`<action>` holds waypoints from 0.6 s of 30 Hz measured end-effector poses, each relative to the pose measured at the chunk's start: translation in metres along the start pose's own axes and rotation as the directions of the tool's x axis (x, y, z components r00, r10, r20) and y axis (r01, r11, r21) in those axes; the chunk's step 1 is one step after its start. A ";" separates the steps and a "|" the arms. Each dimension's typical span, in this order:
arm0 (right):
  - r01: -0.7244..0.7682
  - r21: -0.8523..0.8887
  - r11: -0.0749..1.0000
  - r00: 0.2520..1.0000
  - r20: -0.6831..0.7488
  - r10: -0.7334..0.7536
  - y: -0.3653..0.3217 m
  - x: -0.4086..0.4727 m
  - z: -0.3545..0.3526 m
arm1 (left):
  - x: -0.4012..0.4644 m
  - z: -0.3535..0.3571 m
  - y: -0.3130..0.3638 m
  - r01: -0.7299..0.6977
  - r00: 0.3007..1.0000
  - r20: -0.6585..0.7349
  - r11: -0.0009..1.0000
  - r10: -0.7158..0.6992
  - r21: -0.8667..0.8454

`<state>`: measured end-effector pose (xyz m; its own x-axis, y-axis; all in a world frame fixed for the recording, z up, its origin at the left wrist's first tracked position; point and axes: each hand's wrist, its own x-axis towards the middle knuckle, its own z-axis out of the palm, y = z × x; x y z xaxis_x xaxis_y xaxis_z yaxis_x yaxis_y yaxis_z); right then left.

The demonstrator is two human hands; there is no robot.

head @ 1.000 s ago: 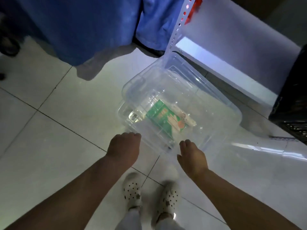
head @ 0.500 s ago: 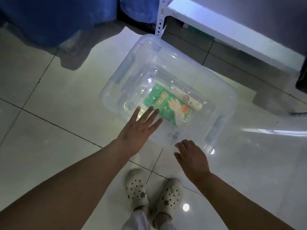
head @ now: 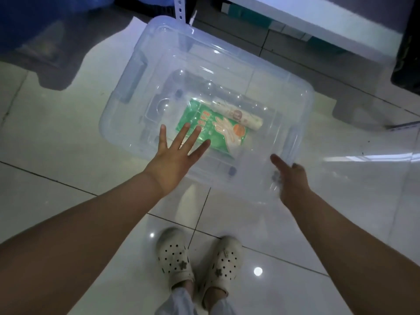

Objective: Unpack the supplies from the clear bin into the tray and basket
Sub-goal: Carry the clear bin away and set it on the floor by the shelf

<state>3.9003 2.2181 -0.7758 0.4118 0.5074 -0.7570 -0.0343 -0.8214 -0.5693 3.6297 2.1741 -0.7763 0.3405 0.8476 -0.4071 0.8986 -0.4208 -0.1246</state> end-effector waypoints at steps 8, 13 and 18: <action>0.296 -0.259 0.919 0.934 -0.125 -0.336 -0.028 0.019 -0.014 | 0.020 -0.001 0.041 0.095 0.994 -0.063 0.995 -0.095 0.001; 0.303 -0.314 0.900 0.911 -0.182 -0.371 -0.025 0.020 -0.005 | 0.015 -0.003 0.033 0.036 0.999 0.001 0.997 -0.036 -0.061; 0.202 -0.672 0.713 0.810 -0.295 -0.507 -0.043 0.009 0.012 | 0.007 -0.012 -0.031 0.074 0.959 -0.227 0.921 -0.171 -0.384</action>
<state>3.8943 2.2615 -0.7619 0.6193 0.7509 -0.2294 0.6704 -0.6578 -0.3433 3.6079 2.1973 -0.7646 0.2352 0.9581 -0.1634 0.9585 -0.2008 0.2025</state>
